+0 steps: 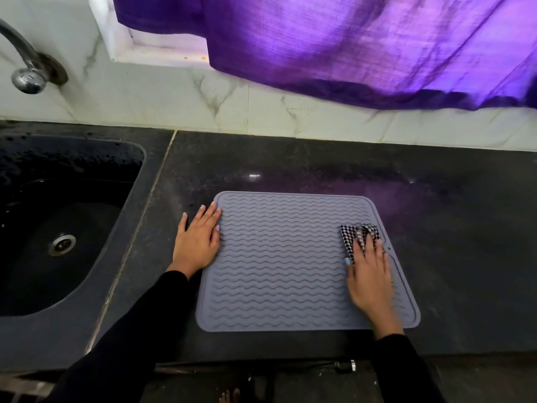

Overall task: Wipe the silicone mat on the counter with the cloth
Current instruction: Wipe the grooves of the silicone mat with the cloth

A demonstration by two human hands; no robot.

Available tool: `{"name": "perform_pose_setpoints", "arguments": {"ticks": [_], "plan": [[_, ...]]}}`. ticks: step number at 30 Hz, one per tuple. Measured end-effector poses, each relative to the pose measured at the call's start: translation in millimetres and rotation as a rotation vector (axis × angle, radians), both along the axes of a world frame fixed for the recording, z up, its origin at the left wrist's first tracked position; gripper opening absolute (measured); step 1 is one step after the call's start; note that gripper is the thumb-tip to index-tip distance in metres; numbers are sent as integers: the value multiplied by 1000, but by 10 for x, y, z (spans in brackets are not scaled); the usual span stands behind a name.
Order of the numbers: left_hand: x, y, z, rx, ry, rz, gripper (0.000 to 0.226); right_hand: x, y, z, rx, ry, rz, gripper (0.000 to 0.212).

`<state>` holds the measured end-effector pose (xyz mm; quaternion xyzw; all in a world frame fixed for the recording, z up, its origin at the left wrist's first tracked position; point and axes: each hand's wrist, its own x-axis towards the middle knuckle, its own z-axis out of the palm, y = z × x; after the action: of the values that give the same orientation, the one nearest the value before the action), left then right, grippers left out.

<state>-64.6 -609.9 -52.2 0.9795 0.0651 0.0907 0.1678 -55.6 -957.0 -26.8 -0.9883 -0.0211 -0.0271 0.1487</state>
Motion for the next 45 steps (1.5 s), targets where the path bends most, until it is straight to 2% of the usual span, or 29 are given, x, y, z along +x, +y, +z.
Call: {"name": "perform_pose_setpoints", "arguments": {"ticks": [2, 4, 8, 10, 13, 14, 15, 16, 17, 19, 21, 23, 24, 25, 28, 31, 33, 36, 37, 38, 40, 43, 45], "plan": [[10, 5, -20, 9, -10, -3, 70, 6, -25, -34, -66, 58, 7, 55], [16, 9, -33, 17, -19, -2, 67, 48, -79, 5, -47, 149, 29, 56], [29, 10, -33, 6, -27, 5, 66, 138, -152, 61, 221, 216, 43, 47], [31, 6, -23, -13, -29, 4, 64, 161, -171, 131, 577, 201, -49, 41], [-4, 3, 53, -131, -63, 9, 55, 189, -336, 385, 1396, 221, -379, 36], [-25, 9, 89, -198, -76, 23, 54, 194, -426, 422, 1541, 172, -473, 34], [-70, 8, 117, -251, -87, 39, 53, 176, -522, 430, 1524, 112, -539, 34], [-130, -2, 138, -276, -97, 51, 53, 129, -573, 443, 1412, 72, -566, 35], [-205, -23, 145, -275, -101, 56, 54, 83, -598, 428, 1203, 32, -559, 36], [-385, -97, 110, -224, -90, 46, 55, -98, -525, 346, 797, -31, -411, 38], [-545, -186, 43, -125, -61, 18, 61, -311, -381, 155, 512, -15, -193, 42], [-604, -214, -18, -35, -50, -2, 65, -467, -262, -25, 102, -41, -30, 49], [-602, -209, -29, -19, -47, 2, 64, -497, -251, -86, -49, -57, 1, 52], [-596, -199, -35, -14, -42, 10, 64, -497, -256, -117, -109, -42, 3, 52], [-582, -193, -47, 2, -39, 28, 64, -457, -322, -91, -96, 64, 26, 54], [-579, -205, -56, 3, -46, 29, 64, -404, -346, -47, 77, 55, 39, 48], [-584, -206, -47, -4, -42, 29, 65, -345, -351, -13, 393, 71, -76, 41], [-583, -188, -27, -59, -35, 20, 65, -213, -266, 282, 1167, 63, -502, 34], [-589, -182, -17, -87, -32, 20, 63, -200, -191, 377, 1301, 36, -580, 31], [-595, -179, -8, -105, -31, 19, 61, -205, -58, 458, 1320, 22, -594, 30], [-603, -188, -2, -96, -26, 13, 58, -268, 324, 580, 1143, 27, -485, 33], [-607, -199, -6, -52, -12, 15, 58, -407, 881, 491, 719, -28, -64, 45], [-614, -206, -1, -43, -17, 14, 63, -466, 1101, 285, 341, 2, 231, 51]]}}
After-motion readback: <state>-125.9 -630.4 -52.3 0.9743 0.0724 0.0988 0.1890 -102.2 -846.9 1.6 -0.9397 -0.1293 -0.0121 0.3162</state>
